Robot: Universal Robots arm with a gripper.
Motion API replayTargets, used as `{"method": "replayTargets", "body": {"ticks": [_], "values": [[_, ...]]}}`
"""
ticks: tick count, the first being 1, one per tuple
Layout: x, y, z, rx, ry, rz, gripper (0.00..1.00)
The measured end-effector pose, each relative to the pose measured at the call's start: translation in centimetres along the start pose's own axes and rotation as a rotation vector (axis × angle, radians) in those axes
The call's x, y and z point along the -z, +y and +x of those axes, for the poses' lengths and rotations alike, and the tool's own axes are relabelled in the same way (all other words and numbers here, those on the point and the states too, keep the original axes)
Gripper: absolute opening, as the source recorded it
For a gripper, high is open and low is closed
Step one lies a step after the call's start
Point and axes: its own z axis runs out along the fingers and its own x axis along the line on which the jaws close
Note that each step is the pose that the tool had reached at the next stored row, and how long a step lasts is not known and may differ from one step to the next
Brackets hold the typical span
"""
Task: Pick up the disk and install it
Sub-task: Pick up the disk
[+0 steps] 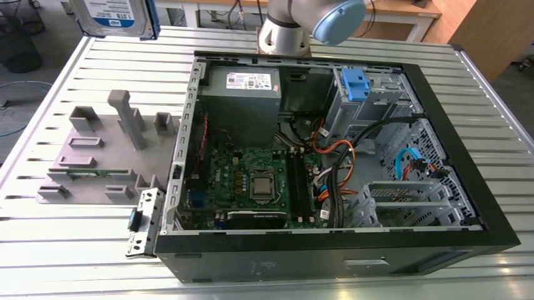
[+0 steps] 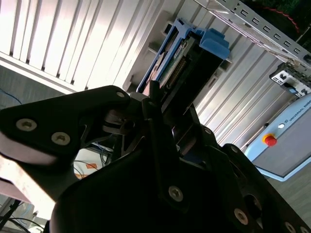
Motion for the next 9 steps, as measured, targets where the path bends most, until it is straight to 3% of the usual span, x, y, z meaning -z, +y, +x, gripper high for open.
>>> {"method": "replayTargets", "body": {"ticks": [9], "values": [[0.00,-1.13,-0.03,0.000,0.0000,0.0000,0.35]]}}
